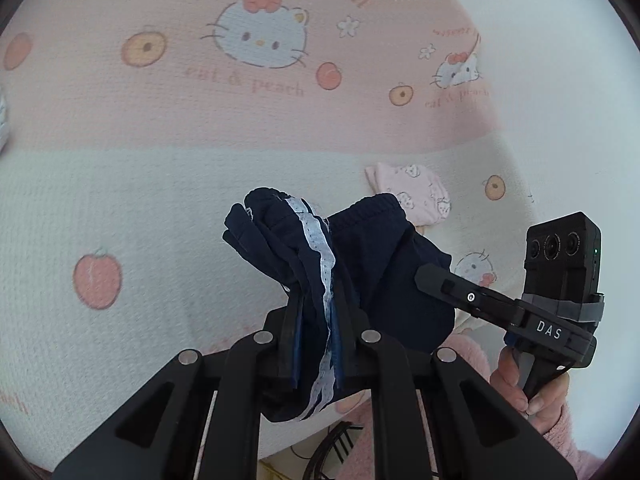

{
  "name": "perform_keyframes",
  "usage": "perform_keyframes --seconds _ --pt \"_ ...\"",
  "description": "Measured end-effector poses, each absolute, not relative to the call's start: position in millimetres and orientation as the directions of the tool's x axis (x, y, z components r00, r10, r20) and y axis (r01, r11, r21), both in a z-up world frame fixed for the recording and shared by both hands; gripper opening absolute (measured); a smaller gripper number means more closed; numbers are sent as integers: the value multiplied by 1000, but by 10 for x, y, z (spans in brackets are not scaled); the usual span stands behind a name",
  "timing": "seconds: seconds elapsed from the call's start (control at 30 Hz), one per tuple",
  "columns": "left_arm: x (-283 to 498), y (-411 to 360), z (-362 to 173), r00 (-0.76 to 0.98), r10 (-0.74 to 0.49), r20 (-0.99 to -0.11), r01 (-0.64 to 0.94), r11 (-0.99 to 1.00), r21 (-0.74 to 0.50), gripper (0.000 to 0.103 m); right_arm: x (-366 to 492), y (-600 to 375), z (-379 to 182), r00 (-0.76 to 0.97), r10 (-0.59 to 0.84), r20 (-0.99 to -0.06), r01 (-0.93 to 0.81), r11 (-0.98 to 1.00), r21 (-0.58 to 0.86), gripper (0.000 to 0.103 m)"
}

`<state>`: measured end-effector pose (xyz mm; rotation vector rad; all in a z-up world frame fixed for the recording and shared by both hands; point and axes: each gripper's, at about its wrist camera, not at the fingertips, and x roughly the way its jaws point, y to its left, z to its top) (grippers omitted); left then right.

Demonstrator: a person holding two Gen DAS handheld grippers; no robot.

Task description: Fold clothes

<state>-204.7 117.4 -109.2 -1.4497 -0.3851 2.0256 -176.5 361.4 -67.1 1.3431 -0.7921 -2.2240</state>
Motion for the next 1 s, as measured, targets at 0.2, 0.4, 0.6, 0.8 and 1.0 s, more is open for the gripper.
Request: perform_keyframes --seconds 0.2,0.4,0.6,0.8,1.0 --pt "-2506 2282 -902 -188 659 -728 -400 -729 -556 12 -2191 4569 -409 -510 -510 -693 19 -812 584 13" --pt "-2854 3266 -927 -178 680 -711 -445 -700 -558 12 -2579 5487 -349 -548 -375 -747 -27 -885 464 13" --pt "-3010 4023 -1205 -214 649 -731 -503 -714 -487 12 -2858 6088 -537 -568 -219 -793 -71 -947 312 15" --pt "-3102 4068 -2091 -78 532 -843 -397 -792 -463 18 -2914 6638 -1566 -426 -209 -880 -233 -915 330 15" --pt "-2865 3902 -1522 -356 595 -721 -535 -762 -365 23 -2473 6681 -1154 -603 -138 -786 -205 -925 320 30"
